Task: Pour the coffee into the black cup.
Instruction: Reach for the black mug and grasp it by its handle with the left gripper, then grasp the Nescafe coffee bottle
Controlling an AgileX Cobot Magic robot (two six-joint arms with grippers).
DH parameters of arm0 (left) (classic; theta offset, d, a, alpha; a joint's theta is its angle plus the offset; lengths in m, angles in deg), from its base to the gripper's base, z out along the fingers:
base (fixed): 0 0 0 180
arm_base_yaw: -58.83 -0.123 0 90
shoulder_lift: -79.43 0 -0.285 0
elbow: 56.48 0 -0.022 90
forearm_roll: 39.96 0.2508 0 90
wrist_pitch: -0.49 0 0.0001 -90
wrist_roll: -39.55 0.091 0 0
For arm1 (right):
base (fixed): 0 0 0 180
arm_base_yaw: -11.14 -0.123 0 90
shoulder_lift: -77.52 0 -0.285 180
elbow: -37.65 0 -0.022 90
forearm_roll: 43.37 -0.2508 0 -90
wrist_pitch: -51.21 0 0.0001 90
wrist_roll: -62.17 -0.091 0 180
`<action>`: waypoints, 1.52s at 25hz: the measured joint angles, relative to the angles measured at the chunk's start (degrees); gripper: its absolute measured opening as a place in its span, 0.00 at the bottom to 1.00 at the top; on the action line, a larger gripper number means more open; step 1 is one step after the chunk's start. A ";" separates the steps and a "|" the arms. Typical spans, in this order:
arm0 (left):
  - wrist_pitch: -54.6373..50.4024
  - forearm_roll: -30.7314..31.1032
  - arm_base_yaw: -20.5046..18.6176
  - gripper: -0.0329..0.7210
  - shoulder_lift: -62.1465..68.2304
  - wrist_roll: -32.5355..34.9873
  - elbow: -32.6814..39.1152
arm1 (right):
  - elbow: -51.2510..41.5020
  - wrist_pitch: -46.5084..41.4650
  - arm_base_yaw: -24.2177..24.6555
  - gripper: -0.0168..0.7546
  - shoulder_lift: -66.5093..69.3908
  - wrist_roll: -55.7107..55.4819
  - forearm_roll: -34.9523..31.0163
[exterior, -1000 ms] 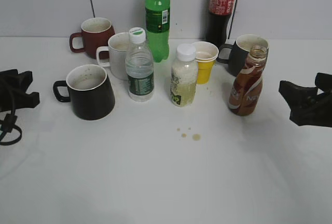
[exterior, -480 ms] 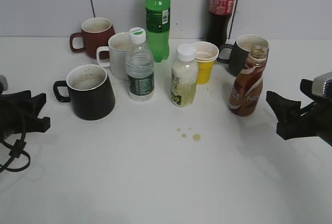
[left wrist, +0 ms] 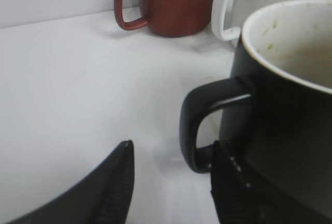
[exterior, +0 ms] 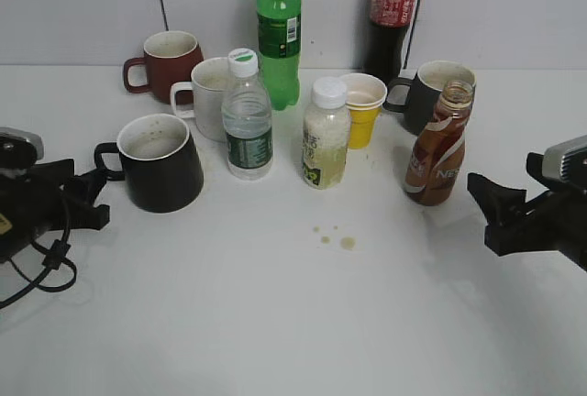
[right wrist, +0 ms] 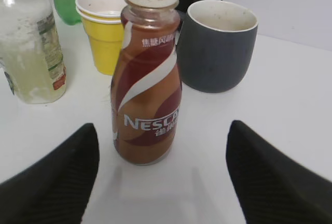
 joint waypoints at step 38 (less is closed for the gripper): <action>0.19 3.37 0.04 0.13 9.84 -0.19 -16.48 | 15.33 0.15 0.00 0.79 20.13 -1.89 4.06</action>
